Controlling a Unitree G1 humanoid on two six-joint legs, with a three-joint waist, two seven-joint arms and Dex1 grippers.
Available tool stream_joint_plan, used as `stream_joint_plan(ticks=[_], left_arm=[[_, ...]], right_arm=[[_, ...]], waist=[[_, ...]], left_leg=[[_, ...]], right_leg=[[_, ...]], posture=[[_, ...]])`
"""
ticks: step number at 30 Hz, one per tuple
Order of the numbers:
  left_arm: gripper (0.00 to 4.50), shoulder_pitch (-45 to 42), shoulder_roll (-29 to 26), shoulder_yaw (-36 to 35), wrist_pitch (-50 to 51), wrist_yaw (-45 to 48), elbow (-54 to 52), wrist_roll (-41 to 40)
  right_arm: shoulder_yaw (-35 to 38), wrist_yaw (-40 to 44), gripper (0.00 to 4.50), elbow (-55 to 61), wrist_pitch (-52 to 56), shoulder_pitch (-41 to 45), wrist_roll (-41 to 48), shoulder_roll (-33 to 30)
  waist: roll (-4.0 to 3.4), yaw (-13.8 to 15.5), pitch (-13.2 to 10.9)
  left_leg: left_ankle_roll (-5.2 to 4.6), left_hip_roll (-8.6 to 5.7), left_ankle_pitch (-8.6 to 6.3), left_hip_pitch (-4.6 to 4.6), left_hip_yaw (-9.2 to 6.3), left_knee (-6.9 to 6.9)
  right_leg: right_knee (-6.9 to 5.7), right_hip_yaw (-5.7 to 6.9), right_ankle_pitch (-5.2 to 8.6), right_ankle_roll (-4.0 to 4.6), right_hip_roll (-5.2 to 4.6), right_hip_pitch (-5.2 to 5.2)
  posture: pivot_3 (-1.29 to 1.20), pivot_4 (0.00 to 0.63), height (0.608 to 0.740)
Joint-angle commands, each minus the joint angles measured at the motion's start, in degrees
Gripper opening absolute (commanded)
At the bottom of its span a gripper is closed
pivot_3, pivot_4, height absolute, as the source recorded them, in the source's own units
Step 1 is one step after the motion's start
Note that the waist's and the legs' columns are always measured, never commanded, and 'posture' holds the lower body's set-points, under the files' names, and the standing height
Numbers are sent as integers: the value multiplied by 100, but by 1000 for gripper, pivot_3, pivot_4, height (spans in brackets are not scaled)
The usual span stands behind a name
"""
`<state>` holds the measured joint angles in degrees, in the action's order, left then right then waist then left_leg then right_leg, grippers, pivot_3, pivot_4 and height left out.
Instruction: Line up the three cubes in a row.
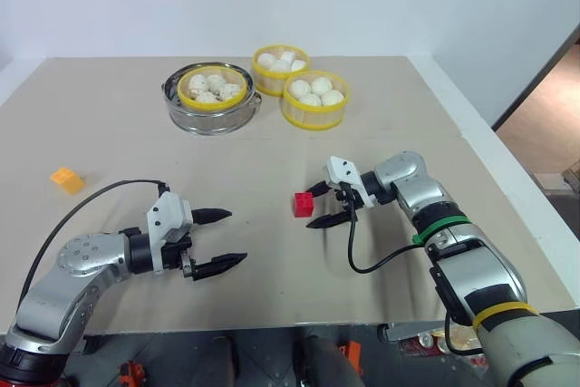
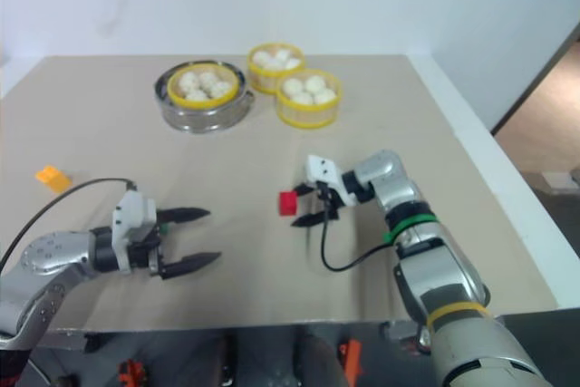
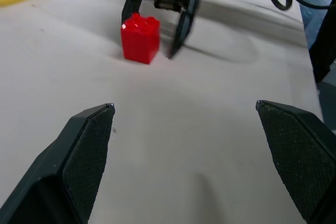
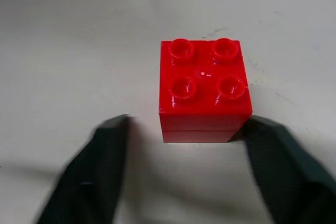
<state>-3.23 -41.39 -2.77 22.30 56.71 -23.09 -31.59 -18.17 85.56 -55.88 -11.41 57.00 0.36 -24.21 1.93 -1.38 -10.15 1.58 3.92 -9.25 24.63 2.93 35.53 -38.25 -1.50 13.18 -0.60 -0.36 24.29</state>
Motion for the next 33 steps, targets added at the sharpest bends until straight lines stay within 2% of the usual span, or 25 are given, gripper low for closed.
stream_joint_plan(ticks=[1, 4, 8, 15, 17, 22, 29, 33], left_arm=[[4500, -109, 35, -183, -171, -20, 36, -5], [4500, -205, 171, -411, -141, -281, 82, -124], [4500, -83, 592, -1157, -336, -1349, -40, 95], [4500, 1034, 1489, -1747, -196, -2911, -1200, 212], [4500, 1471, 1931, -1662, -150, -3468, -1646, 341], [4500, 2110, 2597, -1339, -209, -4247, -2133, 818], [4500, 2452, 3187, -961, -292, -4809, -2049, 1216], [4500, 2341, 3268, -843, -368, -4859, -1795, 1368]], right_arm=[[142, 159, 4448, 210, 52, 98, 35, -35], [238, 187, 4448, 487, 272, 88, 150, -85], [579, 175, 4448, 1856, 1349, -186, 693, -295], [899, -212, 4448, 4153, 2664, -1142, 1295, -723], [957, -291, 4448, 4609, 2870, -1345, 1452, -804], [990, -311, 4448, 5334, 3354, -1442, 1961, -838], [930, -540, 4448, 5592, 3418, -1433, 2329, -555], [793, -584, 4448, 5640, 3162, -1525, 2236, -495]], waist=[[0, -1, 0], [-1, 1, -1], [-2, 1, -1], [0, 16, 0], [0, 9, 0], [2, 12, 0], [3, 6, 0], [3, 7, 0]], left_leg=[[0, 0, 0, 0, 0, 0], [0, 0, 0, 0, -1, 0], [0, 2, 0, 5, -1, -1], [20, -1, -17, 11, -2, -7], [20, -1, -19, 13, -2, -6], [17, -3, -20, 0, -1, 1], [16, -5, -19, -5, -8, 21], [16, -7, -19, -1, -8, 24]], right_leg=[[0, -1, -1, 0, 0, 1], [-1, 1, 0, 0, 1, 2], [0, -1, -11, -22, 0, 6], [1, -1, 10, -35, -7, 5], [3, -3, 11, -36, -7, 7], [4, -11, 14, -12, -2, 1], [4, -13, -5, 2, 4, 2], [5, -15, -5, 1, 3, 3]], posture=[[0, 150, 740], [0, 150, 740], [0, 150, 740], [0, 150, 740], [0, 150, 740], [0, 150, 740], [0, 150, 740], [0, 150, 740]])
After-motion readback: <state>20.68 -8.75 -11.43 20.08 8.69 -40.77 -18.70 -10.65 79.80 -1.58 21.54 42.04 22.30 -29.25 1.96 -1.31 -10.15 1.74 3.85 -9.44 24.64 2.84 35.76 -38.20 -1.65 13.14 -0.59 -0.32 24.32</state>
